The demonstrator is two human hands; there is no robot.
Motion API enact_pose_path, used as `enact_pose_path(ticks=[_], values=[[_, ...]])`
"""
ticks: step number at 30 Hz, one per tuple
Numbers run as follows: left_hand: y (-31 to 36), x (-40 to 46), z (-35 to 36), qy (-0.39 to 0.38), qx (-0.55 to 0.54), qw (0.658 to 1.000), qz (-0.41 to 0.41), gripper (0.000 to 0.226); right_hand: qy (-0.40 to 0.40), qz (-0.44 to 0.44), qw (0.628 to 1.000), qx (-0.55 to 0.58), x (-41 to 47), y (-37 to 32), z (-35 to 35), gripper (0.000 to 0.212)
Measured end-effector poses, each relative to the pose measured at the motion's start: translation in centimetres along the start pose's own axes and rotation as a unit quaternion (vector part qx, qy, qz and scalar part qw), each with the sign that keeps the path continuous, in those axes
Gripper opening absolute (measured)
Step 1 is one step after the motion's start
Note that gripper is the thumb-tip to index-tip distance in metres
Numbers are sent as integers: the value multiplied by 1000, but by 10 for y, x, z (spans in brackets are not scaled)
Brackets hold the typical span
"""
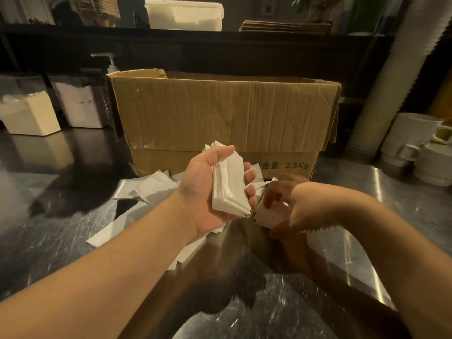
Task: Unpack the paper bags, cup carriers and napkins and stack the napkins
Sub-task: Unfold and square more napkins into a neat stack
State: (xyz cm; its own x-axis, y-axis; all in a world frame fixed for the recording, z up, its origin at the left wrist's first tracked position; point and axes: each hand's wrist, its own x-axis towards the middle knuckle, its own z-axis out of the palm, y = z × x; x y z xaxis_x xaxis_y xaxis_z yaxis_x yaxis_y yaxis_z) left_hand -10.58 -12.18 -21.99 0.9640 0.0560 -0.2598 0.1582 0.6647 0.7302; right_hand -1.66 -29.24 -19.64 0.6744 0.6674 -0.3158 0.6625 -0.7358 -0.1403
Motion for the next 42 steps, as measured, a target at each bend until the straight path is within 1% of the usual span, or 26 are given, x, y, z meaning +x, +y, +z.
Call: enact_pose_path(ticks=[2,4,7,10,13,15,17,19,21,23,26,28,32,36,42], values=[[0,0,0,6,4,1000,1,46,12,-6,1000,-8,0,-1,1,54],[-1,0,0,9,5,1000,1,45,22,-15,999,-39,-2,-4,2,57],[-2,0,0,10,3,1000,1,44,45,-14,996,-70,3,-7,5,53],[-3,1,0,14,6,1000,0,45,80,9,996,-28,11,-7,6,44],[-3,1,1,11,3,1000,0,48,120,-6,992,28,13,-4,7,30],[-2,1,1,12,1,1000,0,50,139,-14,990,29,14,-1,8,30],[-3,2,1,14,3,1000,-1,51,127,-5,991,34,14,-1,8,39],[-3,2,0,15,5,1000,-2,50,105,9,994,40,14,-1,7,52],[-3,2,0,15,7,1000,-2,50,98,14,994,40,14,-1,5,57],[-2,2,0,11,7,1000,-3,51,105,14,993,45,15,-1,5,50],[-2,2,-1,7,6,1000,-5,53,140,10,989,56,17,0,5,33],[-2,3,-2,8,8,1000,-5,54,159,0,985,65,18,2,7,28],[-2,3,-2,12,12,1000,-5,51,179,-1,982,64,20,6,8,27],[-1,2,-2,-1,8,1000,-7,50,171,12,983,63,24,6,6,32],[-1,2,-2,-6,3,1000,-7,51,179,-2,982,66,21,8,9,26]])
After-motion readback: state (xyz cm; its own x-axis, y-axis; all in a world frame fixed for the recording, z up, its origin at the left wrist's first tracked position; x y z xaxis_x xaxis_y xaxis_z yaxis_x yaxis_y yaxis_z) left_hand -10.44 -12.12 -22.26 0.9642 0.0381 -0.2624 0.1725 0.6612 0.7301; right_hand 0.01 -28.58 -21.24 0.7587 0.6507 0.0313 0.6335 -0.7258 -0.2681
